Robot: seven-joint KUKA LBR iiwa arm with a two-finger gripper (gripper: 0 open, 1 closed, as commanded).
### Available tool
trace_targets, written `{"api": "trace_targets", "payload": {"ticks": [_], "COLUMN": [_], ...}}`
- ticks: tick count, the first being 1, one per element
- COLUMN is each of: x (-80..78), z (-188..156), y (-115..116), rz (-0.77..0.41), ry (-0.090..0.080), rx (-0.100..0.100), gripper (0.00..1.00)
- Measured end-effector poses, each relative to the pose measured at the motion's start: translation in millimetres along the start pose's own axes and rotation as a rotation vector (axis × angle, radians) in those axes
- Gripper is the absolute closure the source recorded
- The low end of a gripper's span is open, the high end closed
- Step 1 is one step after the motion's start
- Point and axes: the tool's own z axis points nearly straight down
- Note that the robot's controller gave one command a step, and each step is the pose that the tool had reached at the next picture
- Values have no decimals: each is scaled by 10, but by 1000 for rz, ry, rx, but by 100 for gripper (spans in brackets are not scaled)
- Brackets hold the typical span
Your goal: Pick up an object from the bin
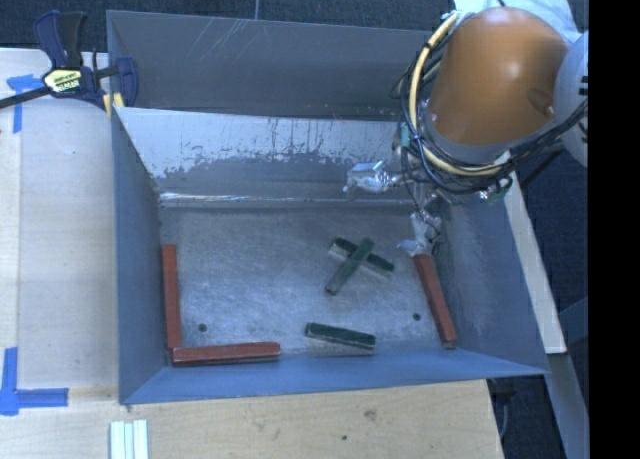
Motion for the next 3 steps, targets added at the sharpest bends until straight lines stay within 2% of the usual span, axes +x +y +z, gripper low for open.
{"api": "trace_targets", "payload": {"ticks": [1, 2, 3], "x": [-86, -96, -450], "z": [1299, 1269, 1116], "y": [117, 106, 457], "rz": [-366, -363, -342], "ry": [4, 2, -4], "rx": [-5, -2, 0], "gripper": [0, 100, 100]}}
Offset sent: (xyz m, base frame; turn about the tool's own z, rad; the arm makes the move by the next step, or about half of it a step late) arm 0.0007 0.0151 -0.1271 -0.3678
